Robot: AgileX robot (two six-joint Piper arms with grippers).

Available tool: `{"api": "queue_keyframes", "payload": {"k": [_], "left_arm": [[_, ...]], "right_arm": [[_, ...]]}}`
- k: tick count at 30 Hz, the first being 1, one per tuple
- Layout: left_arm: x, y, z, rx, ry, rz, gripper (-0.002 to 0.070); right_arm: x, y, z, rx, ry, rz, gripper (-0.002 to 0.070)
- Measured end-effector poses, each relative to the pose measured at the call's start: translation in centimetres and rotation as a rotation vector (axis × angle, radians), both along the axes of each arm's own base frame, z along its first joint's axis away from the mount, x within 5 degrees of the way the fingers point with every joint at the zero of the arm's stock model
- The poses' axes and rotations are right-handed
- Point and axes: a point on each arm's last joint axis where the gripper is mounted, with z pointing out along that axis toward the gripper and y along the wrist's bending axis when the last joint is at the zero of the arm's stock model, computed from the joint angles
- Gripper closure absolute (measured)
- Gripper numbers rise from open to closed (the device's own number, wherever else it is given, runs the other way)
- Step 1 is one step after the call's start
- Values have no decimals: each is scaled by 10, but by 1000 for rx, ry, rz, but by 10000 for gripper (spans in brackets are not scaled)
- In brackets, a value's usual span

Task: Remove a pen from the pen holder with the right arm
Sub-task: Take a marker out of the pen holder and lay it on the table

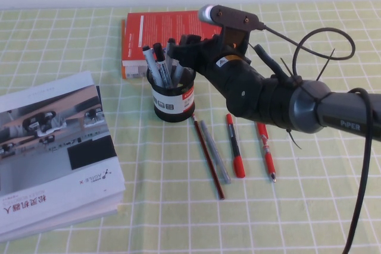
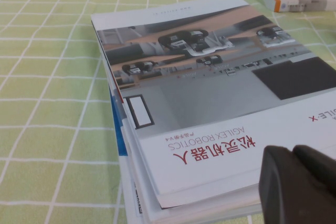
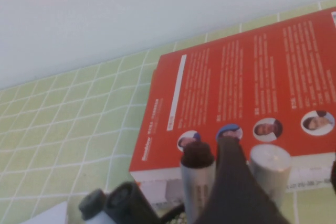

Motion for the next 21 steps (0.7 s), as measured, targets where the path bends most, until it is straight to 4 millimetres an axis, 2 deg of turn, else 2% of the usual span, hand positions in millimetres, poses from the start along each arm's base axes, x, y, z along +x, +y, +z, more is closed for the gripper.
{"api": "queue_keyframes", "payload": {"k": [7, 14, 21], "left_arm": [[0, 0, 0, 0, 0, 0, 680], [0, 0, 0, 0, 0, 0, 680], [0, 0, 0, 0, 0, 0, 680]], "right_arm": [[5, 6, 5, 14, -7, 11, 346], [9, 11, -2, 9, 13, 26, 351], [9, 11, -3, 8, 15, 26, 425]]}}
